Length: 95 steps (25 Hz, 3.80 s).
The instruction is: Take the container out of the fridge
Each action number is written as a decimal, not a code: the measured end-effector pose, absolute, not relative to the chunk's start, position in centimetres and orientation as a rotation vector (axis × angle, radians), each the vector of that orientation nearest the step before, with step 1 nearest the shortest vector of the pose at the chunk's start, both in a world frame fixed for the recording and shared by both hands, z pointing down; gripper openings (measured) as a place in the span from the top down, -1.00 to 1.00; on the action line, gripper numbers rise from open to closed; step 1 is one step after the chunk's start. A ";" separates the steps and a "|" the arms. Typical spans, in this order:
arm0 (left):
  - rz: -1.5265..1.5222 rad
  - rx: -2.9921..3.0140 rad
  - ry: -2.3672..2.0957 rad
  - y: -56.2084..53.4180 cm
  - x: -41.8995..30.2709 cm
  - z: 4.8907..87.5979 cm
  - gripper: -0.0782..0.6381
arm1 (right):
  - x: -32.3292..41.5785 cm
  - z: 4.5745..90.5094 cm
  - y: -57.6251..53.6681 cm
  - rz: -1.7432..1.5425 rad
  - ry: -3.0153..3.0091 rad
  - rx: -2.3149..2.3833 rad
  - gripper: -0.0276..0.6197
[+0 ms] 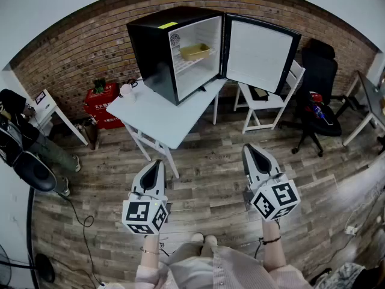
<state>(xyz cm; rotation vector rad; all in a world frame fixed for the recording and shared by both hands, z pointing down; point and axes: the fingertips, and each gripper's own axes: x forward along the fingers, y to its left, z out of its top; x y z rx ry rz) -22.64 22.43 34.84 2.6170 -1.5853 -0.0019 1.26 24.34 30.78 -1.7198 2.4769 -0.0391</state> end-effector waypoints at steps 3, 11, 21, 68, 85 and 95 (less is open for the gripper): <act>-0.002 2.615 -1.585 22.5 -22.2 34.8 0.80 | 1.6 30.8 24.3 -0.044 2.471 -1.726 0.91; -0.023 2.617 -1.588 22.9 -20.2 35.0 0.80 | 3.3 32.4 23.9 -0.105 2.470 -1.717 0.91; -0.009 2.605 -1.570 24.1 -17.9 36.1 0.80 | 4.4 33.4 24.0 -0.127 2.485 -1.704 0.61; 0.069 2.545 -1.425 -8.0 -12.0 40.7 0.80 | 6.0 38.2 -8.2 -0.206 2.646 -1.762 0.44; 0.094 2.547 -1.404 -12.0 -10.6 41.4 0.80 | 6.2 38.7 -13.2 -0.188 2.691 -1.720 0.45; 0.107 2.522 -1.425 -18.1 -8.6 41.3 0.80 | 6.5 37.5 -21.1 -0.096 2.784 -1.632 0.44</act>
